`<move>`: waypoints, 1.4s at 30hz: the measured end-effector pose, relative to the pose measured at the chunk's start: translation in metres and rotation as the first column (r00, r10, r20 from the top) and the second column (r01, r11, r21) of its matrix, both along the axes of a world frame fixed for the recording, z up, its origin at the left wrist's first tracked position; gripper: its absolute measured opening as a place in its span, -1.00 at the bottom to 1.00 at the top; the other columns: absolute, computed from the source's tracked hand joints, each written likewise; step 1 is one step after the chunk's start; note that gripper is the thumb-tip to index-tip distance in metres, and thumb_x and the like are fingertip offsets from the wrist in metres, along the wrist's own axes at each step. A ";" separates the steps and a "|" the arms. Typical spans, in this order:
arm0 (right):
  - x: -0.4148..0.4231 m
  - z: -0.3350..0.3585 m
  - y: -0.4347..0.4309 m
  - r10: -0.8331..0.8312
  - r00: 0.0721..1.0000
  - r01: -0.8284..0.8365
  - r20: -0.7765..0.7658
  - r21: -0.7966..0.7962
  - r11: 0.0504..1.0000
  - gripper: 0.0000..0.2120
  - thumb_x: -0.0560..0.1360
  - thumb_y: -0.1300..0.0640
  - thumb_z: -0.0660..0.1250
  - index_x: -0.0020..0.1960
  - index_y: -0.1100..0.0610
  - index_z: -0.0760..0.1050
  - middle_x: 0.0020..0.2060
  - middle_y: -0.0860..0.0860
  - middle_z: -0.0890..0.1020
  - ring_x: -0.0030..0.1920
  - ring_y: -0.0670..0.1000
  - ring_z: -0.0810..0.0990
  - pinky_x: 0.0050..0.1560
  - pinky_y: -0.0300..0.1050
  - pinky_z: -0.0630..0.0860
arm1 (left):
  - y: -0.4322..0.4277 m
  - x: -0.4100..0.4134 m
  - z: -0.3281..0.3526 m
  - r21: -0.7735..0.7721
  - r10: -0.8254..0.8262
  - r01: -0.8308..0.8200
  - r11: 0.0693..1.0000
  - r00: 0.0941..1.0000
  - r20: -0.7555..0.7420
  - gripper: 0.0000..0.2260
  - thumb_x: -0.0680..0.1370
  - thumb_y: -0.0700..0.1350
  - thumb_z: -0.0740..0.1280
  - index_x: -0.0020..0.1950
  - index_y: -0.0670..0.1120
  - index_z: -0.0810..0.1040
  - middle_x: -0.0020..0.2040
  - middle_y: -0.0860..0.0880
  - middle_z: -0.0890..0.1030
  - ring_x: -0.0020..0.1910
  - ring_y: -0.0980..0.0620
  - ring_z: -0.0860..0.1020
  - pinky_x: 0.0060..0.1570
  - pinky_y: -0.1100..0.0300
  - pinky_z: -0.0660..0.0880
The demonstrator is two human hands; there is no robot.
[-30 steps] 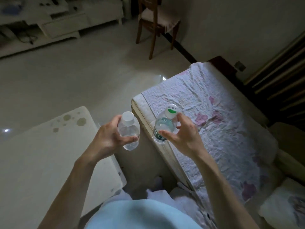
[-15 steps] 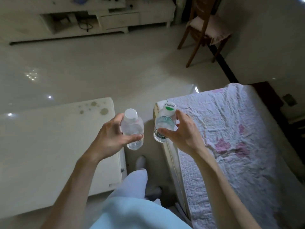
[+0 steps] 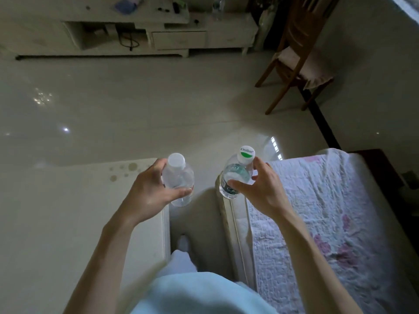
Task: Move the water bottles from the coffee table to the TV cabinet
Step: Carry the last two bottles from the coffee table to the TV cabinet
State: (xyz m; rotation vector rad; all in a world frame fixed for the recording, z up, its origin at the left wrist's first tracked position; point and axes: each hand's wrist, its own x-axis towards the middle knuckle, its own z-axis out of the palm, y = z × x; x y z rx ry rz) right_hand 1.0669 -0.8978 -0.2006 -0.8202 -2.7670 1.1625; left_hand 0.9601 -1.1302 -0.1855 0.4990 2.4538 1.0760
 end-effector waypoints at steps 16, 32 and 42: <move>-0.185 -0.005 0.069 0.066 0.998 -0.066 -0.009 -0.058 0.996 -0.39 0.33 -0.09 0.52 0.31 -0.04 0.37 0.17 -0.02 0.56 0.13 0.03 0.54 0.15 0.09 0.55 | 0.073 -0.154 -0.003 -0.004 0.076 -0.076 0.997 0.997 0.023 -0.43 0.28 0.14 0.56 0.21 0.08 0.45 0.04 0.11 0.58 -0.06 0.07 0.54 -0.06 0.20 0.46; -0.362 0.009 0.175 0.138 0.988 -0.145 -0.066 -0.113 0.983 -0.45 0.29 -0.04 0.56 0.21 -0.08 0.44 0.10 -0.03 0.59 0.00 -0.02 0.61 -0.02 -0.15 0.53 | 0.157 -0.295 0.008 -0.041 0.255 -0.254 0.966 0.967 0.021 -0.42 0.27 0.12 0.57 0.22 0.08 0.46 0.04 0.12 0.59 0.01 0.08 0.57 0.02 0.21 0.48; -0.480 -0.003 0.173 0.166 0.986 -0.167 -0.016 -0.112 0.980 -0.48 0.32 -0.03 0.54 0.20 -0.07 0.43 0.08 -0.06 0.58 0.08 0.01 0.57 0.11 0.09 0.56 | 0.170 -0.421 -0.003 0.052 0.265 -0.269 0.962 0.961 0.074 -0.46 0.27 0.10 0.57 0.18 0.12 0.47 -0.06 0.30 0.53 -0.07 0.18 0.55 -0.06 0.29 0.47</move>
